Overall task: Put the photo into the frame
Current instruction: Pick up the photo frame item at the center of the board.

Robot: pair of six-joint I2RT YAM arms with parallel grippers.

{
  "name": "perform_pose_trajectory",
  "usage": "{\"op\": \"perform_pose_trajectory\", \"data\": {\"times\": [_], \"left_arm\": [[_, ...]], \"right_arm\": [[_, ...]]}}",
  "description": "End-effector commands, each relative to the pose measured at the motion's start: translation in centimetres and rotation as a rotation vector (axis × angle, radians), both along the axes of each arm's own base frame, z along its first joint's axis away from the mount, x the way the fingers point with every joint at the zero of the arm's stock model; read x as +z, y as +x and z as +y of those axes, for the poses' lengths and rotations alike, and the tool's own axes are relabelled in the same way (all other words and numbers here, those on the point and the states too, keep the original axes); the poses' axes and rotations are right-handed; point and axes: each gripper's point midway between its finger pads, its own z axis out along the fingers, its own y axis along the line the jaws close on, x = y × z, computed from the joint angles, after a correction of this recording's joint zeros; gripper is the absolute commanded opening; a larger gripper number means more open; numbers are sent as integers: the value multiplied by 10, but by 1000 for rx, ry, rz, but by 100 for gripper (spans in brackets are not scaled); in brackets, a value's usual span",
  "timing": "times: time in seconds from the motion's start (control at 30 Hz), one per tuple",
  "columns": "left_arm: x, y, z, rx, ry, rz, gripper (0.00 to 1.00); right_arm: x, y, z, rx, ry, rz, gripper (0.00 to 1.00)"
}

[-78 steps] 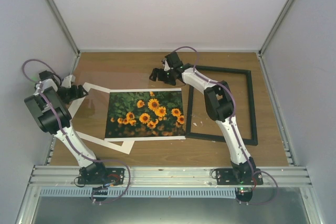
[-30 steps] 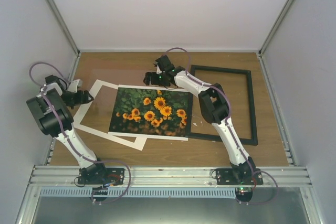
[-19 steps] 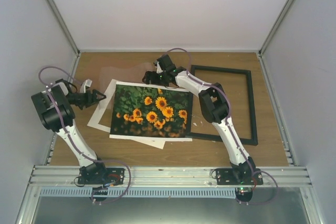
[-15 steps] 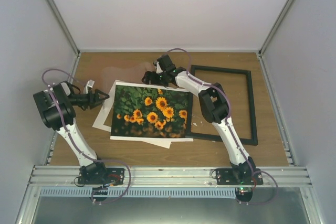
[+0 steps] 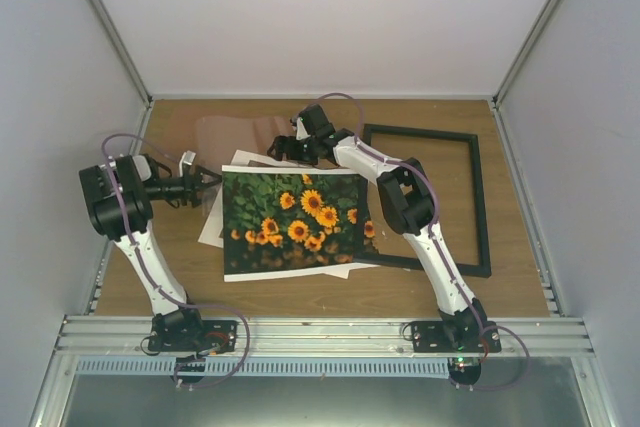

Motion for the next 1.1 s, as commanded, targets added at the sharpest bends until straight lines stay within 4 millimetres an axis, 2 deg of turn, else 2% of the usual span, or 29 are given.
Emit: {"op": "perform_pose_trajectory", "data": {"times": [0.0,0.07,0.2,0.37,0.53,0.77,0.93,1.07], "left_arm": [[23,10,-13,-27,-47,-127,98],[35,11,-15,-33,-44,-189,99],[44,12,-23,-40,-99,-207,99],[52,21,-30,-33,-120,-210,94],[66,29,-25,-19,-59,-258,85],[80,34,-19,-10,-73,-272,68],[90,38,-5,24,-103,-278,62],[102,43,5,40,-107,-304,60]], "right_arm": [[-108,-65,-14,36,-147,314,96],[-109,-66,-14,38,-144,318,96],[-110,-67,-13,44,-136,320,96],[-106,-66,-10,53,-118,314,95],[-97,-63,-3,79,-63,294,97],[-69,-39,0,86,31,211,99],[-42,-14,-8,83,137,127,100],[-28,2,-16,100,200,76,100]]}}
